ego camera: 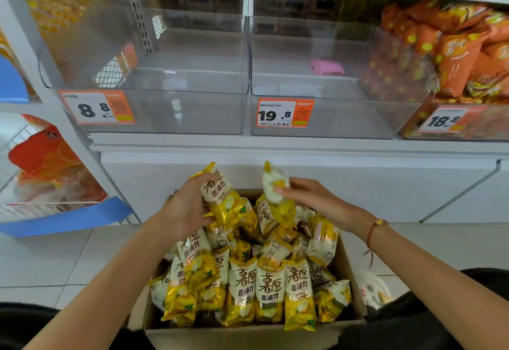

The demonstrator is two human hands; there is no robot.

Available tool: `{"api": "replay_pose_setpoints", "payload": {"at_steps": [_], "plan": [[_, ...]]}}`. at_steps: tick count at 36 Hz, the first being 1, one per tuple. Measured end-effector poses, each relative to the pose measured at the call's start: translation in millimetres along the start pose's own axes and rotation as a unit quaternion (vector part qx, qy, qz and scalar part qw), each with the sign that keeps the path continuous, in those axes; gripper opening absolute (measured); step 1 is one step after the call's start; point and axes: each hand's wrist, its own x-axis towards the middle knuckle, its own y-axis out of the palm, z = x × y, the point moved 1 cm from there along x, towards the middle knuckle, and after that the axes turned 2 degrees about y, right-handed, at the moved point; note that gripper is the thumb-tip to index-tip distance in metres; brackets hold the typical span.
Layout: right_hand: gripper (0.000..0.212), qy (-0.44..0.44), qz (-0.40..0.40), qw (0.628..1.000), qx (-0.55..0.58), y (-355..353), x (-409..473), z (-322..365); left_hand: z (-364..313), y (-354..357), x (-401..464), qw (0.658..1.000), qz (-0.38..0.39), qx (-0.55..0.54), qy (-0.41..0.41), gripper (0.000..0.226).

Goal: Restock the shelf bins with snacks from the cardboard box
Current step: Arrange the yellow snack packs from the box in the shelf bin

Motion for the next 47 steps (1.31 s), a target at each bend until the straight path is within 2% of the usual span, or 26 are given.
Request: {"api": "replay_pose_setpoints", "payload": {"at_steps": [2, 5, 8, 10, 13, 16, 19, 21, 23, 25, 28, 33, 36, 40, 43, 47], "plan": [[0.058, 0.011, 0.043, 0.987, 0.156, 3, -5, 7, -4, 3, -2, 0.999, 0.022, -0.033, -0.018, 0.03], [0.052, 0.032, 0.105, 0.934, 0.341, 4, -13, 16, -6, 8, -3, 0.999, 0.029, -0.024, -0.003, 0.031], [0.055, 0.069, 0.128, 0.895, 0.423, 2, -16, 20, -8, 12, -3, 0.999, 0.025, 0.023, 0.034, 0.031], [0.053, 0.089, 0.126, 0.887, 0.436, 0, -17, 23, -8, 16, -4, 0.996, 0.03, 0.058, 0.053, 0.027], [0.061, 0.096, 0.138, 0.898, 0.406, 0, -19, 27, -7, 21, -6, 0.993, 0.027, 0.092, 0.071, 0.023], [0.08, 0.055, 0.134, 0.927, 0.347, -1, -21, 31, -6, 23, -9, 0.988, 0.006, 0.115, 0.101, 0.023], [0.085, 0.022, 0.135, 0.921, 0.364, -1, -23, 35, -7, 21, -12, 0.985, -0.013, 0.123, 0.124, 0.031], [0.079, 0.003, 0.146, 0.909, 0.391, -1, -26, 38, -9, 24, -16, 0.983, -0.014, 0.124, 0.135, 0.041], [0.066, -0.025, 0.145, 0.92, 0.364, 3, -31, 46, -12, 31, -22, 0.982, 0.0, 0.113, 0.154, 0.039], [0.051, -0.06, 0.092, 0.956, 0.272, 9, -37, 55, -15, 42, -29, 0.976, 0.023, 0.109, 0.186, 0.032], [0.048, -0.108, -0.011, 0.979, 0.171, 11, -47, 69, -25, 57, -39, 0.963, 0.027, 0.128, 0.236, 0.026], [0.066, -0.164, -0.105, 0.973, 0.127, -9, -62, 89, -50, 78, -43, 0.943, 0.005, 0.147, 0.297, 0.038], [0.05, -0.191, -0.123, 0.971, 0.076, -24, -66, 95, -66, 90, -41, 0.932, -0.011, 0.178, 0.315, 0.024], [0.04, -0.224, -0.16, 0.961, 0.035, -37, -70, 99, -83, 103, -37, 0.926, -0.007, 0.198, 0.321, 0.033], [0.031, -0.232, -0.165, 0.957, 0.048, -44, -68, 103, -92, 110, -37, 0.927, -0.005, 0.19, 0.324, 0.035], [0.069, -0.221, -0.131, 0.965, 0.057, -58, -59, 112, -109, 120, -37, 0.919, -0.002, 0.194, 0.342, 0.028]]}}
